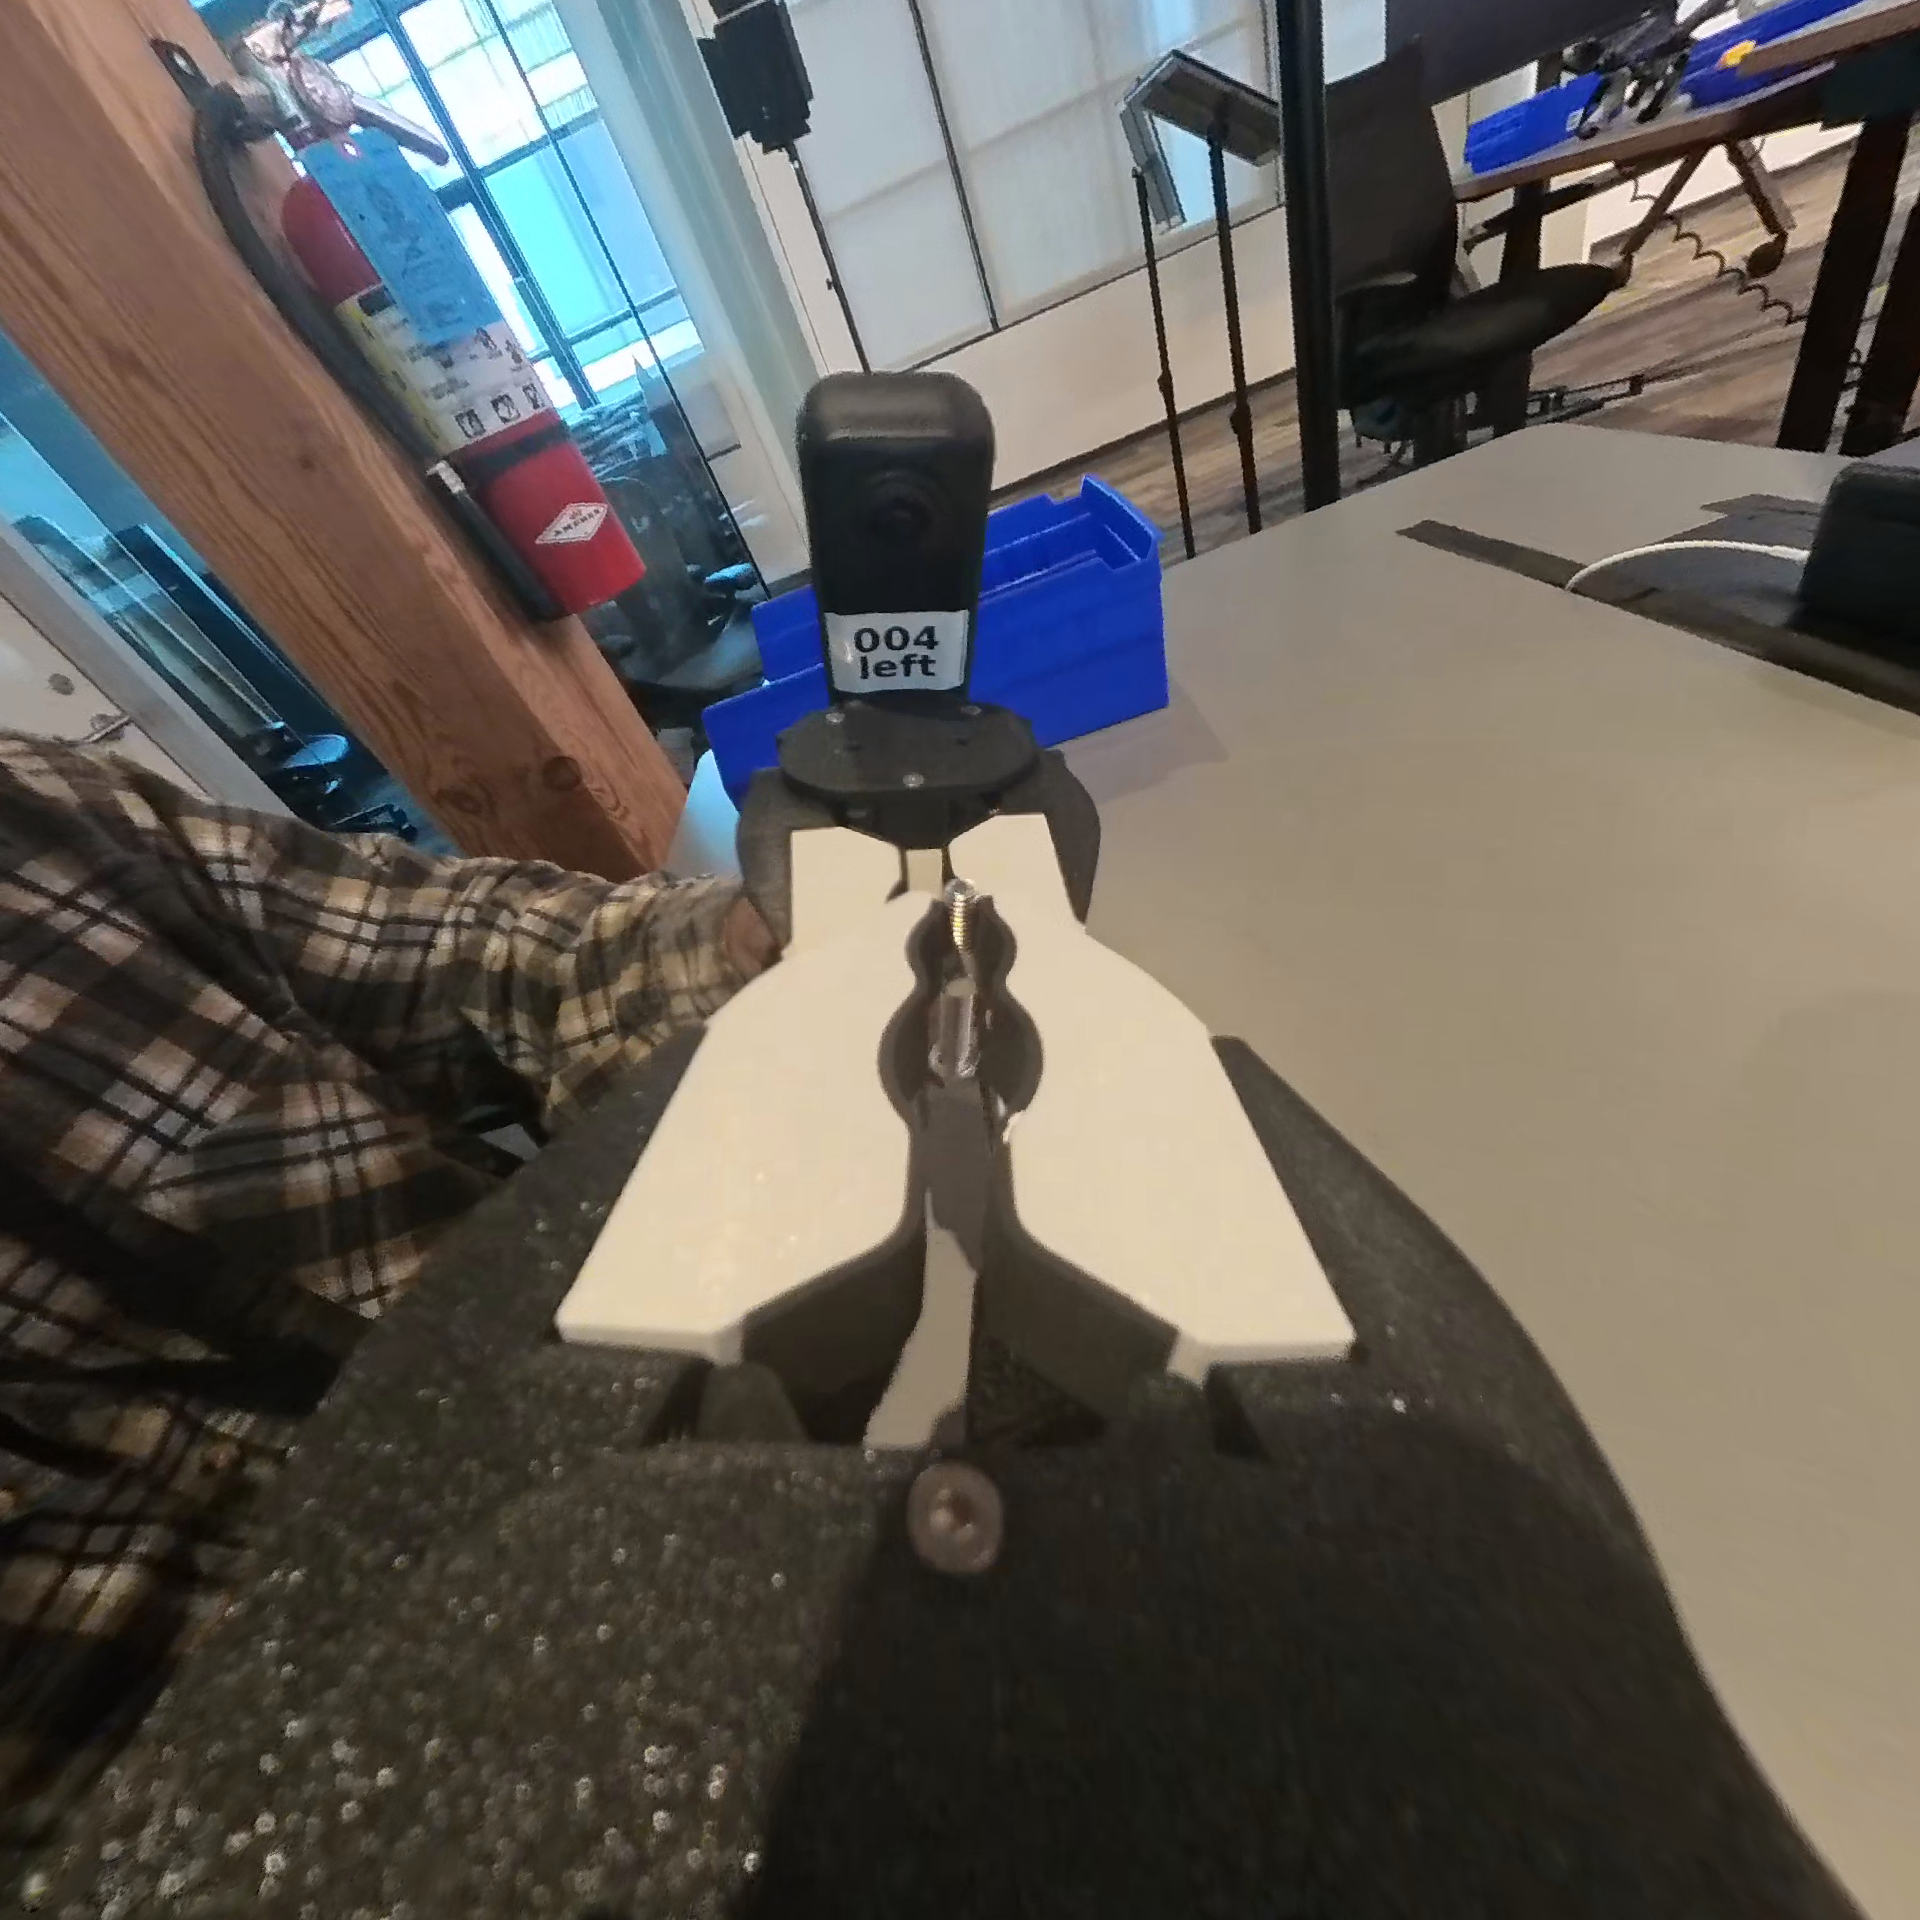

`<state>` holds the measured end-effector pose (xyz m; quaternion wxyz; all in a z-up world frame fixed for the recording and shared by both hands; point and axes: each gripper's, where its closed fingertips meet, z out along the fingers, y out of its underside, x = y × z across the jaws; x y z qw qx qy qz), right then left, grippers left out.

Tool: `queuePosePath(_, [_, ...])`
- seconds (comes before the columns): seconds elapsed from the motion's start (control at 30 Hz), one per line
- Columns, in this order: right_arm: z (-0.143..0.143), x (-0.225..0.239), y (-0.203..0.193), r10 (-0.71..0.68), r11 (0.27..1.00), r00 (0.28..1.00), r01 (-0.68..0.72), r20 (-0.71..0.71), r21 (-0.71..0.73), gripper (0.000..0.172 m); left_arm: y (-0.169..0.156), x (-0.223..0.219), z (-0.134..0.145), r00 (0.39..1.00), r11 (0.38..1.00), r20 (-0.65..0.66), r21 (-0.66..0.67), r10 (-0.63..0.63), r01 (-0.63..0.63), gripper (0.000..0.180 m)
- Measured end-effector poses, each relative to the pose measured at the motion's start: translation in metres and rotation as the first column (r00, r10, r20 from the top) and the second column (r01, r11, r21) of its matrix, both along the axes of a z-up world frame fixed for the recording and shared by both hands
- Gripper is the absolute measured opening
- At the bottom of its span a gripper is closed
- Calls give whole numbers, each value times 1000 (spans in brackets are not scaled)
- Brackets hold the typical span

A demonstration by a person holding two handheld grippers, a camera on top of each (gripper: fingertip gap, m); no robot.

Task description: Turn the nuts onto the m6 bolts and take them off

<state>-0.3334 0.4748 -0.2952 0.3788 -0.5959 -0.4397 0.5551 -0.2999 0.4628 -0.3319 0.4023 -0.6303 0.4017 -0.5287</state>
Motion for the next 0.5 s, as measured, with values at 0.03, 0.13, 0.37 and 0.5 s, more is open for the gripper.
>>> queuePosePath(0.03, [-1, -1, 0, 1, 1000, 1000, -1, -1, 2, 5, 0, 0, -1, 1000, 1000, -3, 1, -1, 1, 11])
queuePosePath(0.13, [-4, -1, 1, -1, 1000, 1000, 1, -4, 16, 5, 1, 0, -4, 1000, 1000, -13, 15, 10, -10, 11])
queuePosePath(0.37, [9, 17, 15, -127, 988, 983, 138, -131, 75, 57, 9, -8, 6, 995, 996, 54, 35, 78, -80, 11])
queuePosePath(0.5, [11, 11, 16, -134, 987, 978, 147, -157, 70, 73, 5, -8, 15, 992, 996, 104, 51, 70, -75, 11])
